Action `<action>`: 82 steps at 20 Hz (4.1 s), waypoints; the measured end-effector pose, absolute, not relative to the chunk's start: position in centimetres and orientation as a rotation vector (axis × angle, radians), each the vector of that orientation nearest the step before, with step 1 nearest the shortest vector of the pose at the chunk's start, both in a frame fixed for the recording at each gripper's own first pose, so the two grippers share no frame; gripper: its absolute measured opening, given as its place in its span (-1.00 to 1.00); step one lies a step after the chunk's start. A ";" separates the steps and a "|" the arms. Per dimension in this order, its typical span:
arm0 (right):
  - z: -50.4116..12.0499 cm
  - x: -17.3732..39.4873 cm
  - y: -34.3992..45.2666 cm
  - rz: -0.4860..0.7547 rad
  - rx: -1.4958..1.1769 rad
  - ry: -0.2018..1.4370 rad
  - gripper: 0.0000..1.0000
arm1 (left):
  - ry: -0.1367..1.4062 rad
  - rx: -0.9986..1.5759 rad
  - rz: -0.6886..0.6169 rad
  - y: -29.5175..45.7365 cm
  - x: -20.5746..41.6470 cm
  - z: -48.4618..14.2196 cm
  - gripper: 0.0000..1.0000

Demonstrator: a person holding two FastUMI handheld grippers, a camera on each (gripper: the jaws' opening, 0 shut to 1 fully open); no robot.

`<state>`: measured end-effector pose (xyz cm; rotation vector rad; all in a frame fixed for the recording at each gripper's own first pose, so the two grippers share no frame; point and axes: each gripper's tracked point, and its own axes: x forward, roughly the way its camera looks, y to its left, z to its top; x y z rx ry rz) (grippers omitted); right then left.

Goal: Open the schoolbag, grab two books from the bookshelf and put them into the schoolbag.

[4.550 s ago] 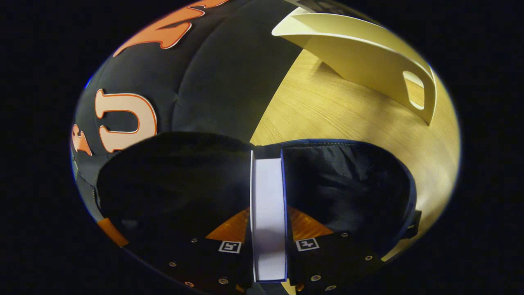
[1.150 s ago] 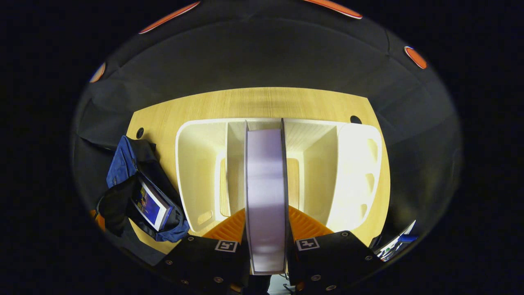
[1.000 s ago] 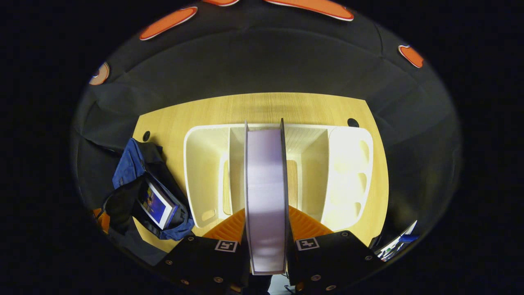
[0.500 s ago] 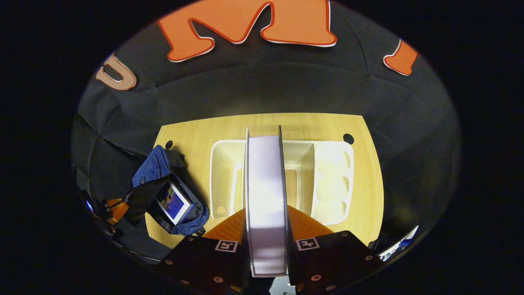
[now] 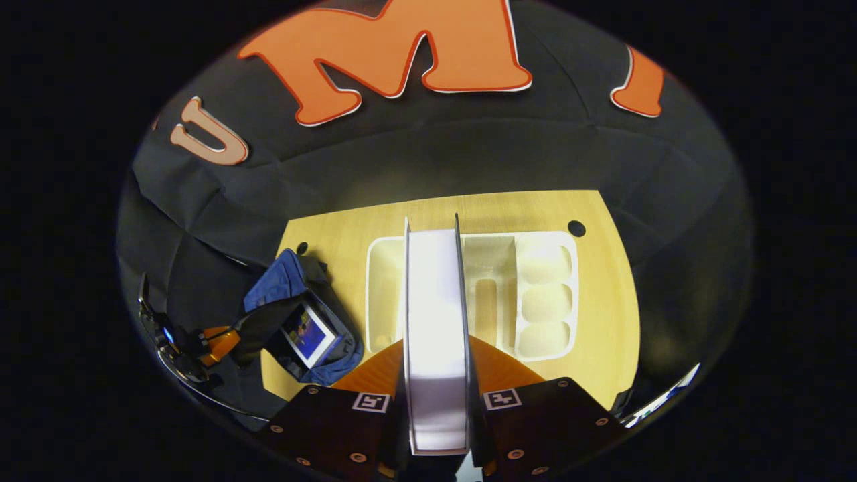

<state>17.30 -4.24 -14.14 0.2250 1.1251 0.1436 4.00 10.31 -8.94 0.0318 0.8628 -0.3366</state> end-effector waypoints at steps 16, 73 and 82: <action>-15.2 11.4 6.7 0.390 0.761 1.012 -0.30 | 0.875 -0.001 -0.290 10.3 4.0 -9.4 -0.99; -34.2 9.9 34.5 0.144 0.871 1.091 0.19 | 0.878 0.144 -0.466 9.4 2.6 -7.9 -0.98; -28.4 12.8 21.9 0.098 0.677 0.848 0.85 | 0.900 0.100 -0.457 8.5 1.9 -9.8 -0.98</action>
